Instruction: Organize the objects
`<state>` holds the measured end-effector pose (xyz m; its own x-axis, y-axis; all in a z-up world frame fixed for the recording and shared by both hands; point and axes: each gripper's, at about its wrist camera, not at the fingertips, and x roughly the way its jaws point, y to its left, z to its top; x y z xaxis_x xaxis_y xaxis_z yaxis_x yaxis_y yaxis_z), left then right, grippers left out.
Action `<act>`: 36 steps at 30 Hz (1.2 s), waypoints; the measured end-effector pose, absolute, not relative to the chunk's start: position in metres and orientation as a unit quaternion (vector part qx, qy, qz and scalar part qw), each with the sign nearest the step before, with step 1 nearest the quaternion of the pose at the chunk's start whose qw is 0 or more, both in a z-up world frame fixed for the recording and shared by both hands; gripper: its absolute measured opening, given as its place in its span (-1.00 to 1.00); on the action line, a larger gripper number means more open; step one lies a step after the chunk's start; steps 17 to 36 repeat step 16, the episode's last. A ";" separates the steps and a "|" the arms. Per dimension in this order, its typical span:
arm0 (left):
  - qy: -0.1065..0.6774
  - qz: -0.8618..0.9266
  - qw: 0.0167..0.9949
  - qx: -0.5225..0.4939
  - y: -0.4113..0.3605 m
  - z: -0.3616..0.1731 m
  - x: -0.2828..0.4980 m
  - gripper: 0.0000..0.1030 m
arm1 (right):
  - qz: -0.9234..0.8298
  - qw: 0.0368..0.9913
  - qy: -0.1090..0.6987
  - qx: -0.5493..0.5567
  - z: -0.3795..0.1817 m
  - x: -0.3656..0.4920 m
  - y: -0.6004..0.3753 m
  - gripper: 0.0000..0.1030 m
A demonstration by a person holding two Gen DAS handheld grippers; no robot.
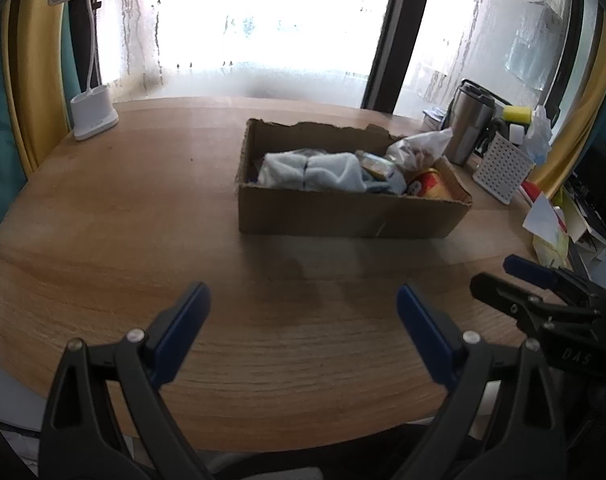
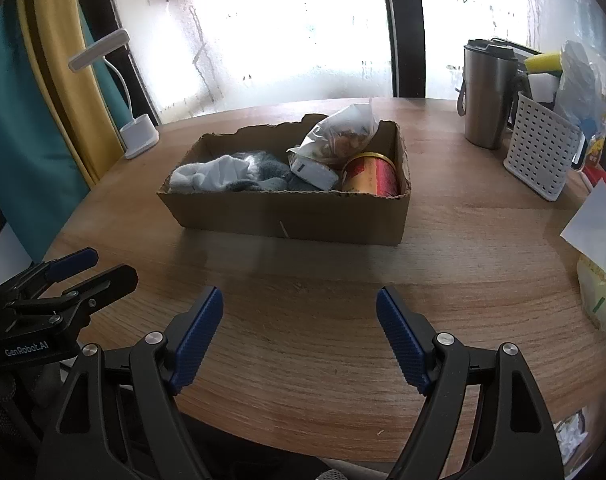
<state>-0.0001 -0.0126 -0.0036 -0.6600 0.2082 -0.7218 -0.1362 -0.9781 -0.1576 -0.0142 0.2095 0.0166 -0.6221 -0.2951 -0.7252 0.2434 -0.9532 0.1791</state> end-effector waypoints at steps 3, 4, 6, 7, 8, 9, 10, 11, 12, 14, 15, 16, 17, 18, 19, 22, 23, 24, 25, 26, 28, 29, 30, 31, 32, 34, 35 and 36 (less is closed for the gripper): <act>-0.045 0.910 0.096 -0.402 -0.012 -0.004 -0.001 0.86 | -0.900 0.150 -0.032 0.409 0.016 -0.015 0.209 0.59; -0.044 0.910 0.096 -0.402 -0.013 -0.004 -0.001 0.86 | -0.900 0.150 -0.032 0.409 0.016 -0.015 0.209 0.59; -0.044 0.910 0.097 -0.401 -0.012 -0.004 -0.001 0.86 | -0.900 0.150 -0.032 0.408 0.016 -0.015 0.209 0.59; -0.044 0.910 0.097 -0.401 -0.012 -0.004 -0.001 0.86 | -0.900 0.150 -0.032 0.408 0.017 -0.015 0.209 0.59; -0.044 0.911 0.096 -0.400 -0.012 -0.003 -0.001 0.86 | -0.900 0.150 -0.031 0.408 0.017 -0.015 0.209 0.59; -0.042 0.911 0.097 -0.399 -0.011 -0.003 -0.001 0.86 | -0.900 0.150 -0.031 0.409 0.017 -0.015 0.209 0.59; -0.041 0.912 0.097 -0.397 -0.011 -0.003 0.000 0.86 | -0.900 0.150 -0.032 0.409 0.017 -0.015 0.209 0.59; -0.039 0.912 0.099 -0.396 -0.010 -0.003 0.000 0.86 | -0.899 0.150 -0.032 0.409 0.017 -0.015 0.209 0.59; -0.039 0.912 0.100 -0.395 -0.010 -0.003 0.000 0.86 | -0.899 0.150 -0.032 0.410 0.017 -0.016 0.209 0.59; -0.037 0.912 0.102 -0.395 -0.008 -0.003 0.000 0.86 | -0.899 0.150 -0.031 0.410 0.017 -0.016 0.209 0.59; -0.035 0.912 0.103 -0.395 -0.008 -0.003 -0.001 0.86 | -0.899 0.150 -0.032 0.409 0.017 -0.016 0.209 0.59; -0.035 0.912 0.102 -0.396 -0.008 -0.003 -0.001 0.86 | -0.900 0.150 -0.032 0.409 0.017 -0.016 0.209 0.59; -0.035 0.912 0.102 -0.396 -0.008 -0.003 -0.001 0.86 | -0.900 0.150 -0.032 0.409 0.017 -0.016 0.209 0.59; -0.035 0.912 0.102 -0.396 -0.008 -0.003 -0.001 0.86 | -0.900 0.150 -0.032 0.409 0.017 -0.016 0.209 0.59; -0.035 0.912 0.102 -0.396 -0.008 -0.003 -0.001 0.86 | -0.900 0.150 -0.032 0.409 0.017 -0.016 0.209 0.59; -0.035 0.912 0.102 -0.396 -0.008 -0.003 -0.001 0.86 | -0.900 0.150 -0.032 0.409 0.017 -0.016 0.209 0.59; -0.035 0.912 0.102 -0.396 -0.008 -0.003 -0.001 0.86 | -0.900 0.150 -0.032 0.409 0.017 -0.016 0.209 0.59; -0.035 0.912 0.102 -0.396 -0.008 -0.003 -0.001 0.86 | -0.900 0.150 -0.032 0.409 0.017 -0.016 0.209 0.59; -0.035 0.912 0.102 -0.396 -0.008 -0.003 -0.001 0.86 | -0.900 0.150 -0.032 0.409 0.017 -0.016 0.209 0.59; -0.035 0.912 0.102 -0.396 -0.008 -0.003 -0.001 0.86 | -0.900 0.150 -0.032 0.409 0.017 -0.016 0.209 0.59; -0.035 0.912 0.102 -0.396 -0.008 -0.003 -0.001 0.86 | -0.900 0.150 -0.032 0.409 0.017 -0.016 0.209 0.59; -0.035 0.912 0.102 -0.396 -0.008 -0.003 -0.001 0.86 | -0.900 0.150 -0.032 0.409 0.017 -0.016 0.209 0.59; -0.035 0.912 0.102 -0.396 -0.008 -0.003 -0.001 0.86 | -0.900 0.150 -0.032 0.409 0.017 -0.016 0.209 0.59; -0.035 0.912 0.102 -0.396 -0.008 -0.003 -0.001 0.86 | -0.900 0.150 -0.032 0.409 0.017 -0.016 0.209 0.59; -0.035 0.912 0.102 -0.396 -0.008 -0.003 -0.001 0.86 | -0.900 0.150 -0.032 0.409 0.017 -0.016 0.209 0.59; -0.035 0.912 0.102 -0.396 -0.008 -0.003 -0.001 0.86 | -0.900 0.150 -0.032 0.409 0.017 -0.016 0.209 0.59; -0.035 0.912 0.102 -0.396 -0.008 -0.003 -0.001 0.86 | -0.900 0.150 -0.032 0.409 0.017 -0.016 0.209 0.59; -0.035 0.912 0.102 -0.396 -0.008 -0.003 -0.001 0.86 | -0.900 0.150 -0.032 0.409 0.017 -0.016 0.209 0.59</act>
